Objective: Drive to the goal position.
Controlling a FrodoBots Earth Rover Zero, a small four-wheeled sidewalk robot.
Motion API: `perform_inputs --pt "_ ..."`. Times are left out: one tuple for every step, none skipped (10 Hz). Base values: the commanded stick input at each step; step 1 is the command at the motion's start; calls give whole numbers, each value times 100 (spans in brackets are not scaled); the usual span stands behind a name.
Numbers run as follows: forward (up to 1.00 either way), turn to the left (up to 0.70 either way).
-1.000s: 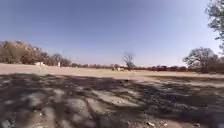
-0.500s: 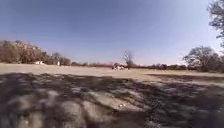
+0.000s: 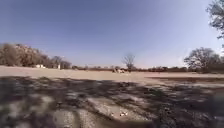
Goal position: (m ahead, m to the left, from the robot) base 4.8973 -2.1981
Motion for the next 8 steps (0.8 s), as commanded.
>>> perform_inputs --pt "50 0" --pt "50 0" --pt "50 0" --pt "50 0" --pt "50 0" --pt "50 0" --pt "50 0" --pt "50 0"
